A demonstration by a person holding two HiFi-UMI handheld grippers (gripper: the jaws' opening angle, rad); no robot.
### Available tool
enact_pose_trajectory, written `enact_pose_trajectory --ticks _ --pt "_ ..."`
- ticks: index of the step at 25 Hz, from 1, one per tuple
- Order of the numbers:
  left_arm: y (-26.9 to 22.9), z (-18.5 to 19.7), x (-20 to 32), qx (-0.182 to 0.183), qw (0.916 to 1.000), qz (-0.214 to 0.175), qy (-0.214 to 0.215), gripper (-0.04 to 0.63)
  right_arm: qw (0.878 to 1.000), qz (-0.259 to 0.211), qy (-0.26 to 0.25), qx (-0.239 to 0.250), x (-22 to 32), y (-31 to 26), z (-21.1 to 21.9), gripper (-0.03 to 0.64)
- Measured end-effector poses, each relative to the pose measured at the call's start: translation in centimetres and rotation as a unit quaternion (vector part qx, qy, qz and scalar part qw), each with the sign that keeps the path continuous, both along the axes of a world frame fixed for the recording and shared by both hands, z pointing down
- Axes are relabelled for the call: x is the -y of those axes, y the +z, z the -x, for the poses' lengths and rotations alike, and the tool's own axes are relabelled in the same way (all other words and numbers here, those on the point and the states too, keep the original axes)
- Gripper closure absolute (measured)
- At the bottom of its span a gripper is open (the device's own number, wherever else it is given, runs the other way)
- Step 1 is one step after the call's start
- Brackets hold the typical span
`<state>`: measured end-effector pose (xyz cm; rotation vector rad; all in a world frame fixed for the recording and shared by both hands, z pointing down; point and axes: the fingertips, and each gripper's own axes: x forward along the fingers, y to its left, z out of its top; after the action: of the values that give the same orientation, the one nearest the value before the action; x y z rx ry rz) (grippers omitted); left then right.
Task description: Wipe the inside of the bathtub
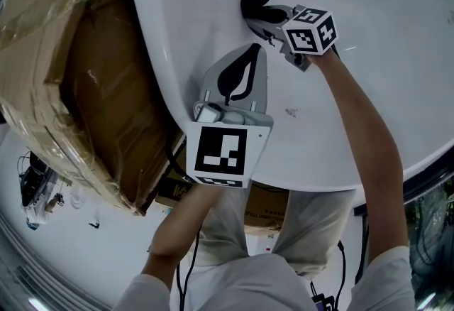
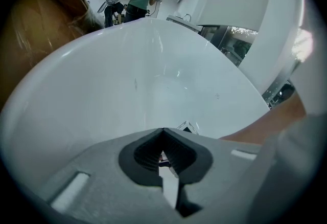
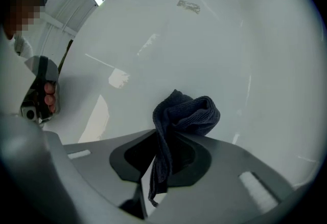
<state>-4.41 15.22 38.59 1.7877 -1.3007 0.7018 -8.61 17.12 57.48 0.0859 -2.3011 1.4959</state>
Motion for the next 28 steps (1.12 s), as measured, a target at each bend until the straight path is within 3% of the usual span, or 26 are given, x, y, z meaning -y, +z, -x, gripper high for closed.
enact_pose_trajectory --ticks 28 --pt "-5.7 0.8 -3.0 0.012 0.9997 0.017 -0.015 0.595 0.992 -0.006 -0.040 0.120 -4.8 -15.3 2.8 0.563"
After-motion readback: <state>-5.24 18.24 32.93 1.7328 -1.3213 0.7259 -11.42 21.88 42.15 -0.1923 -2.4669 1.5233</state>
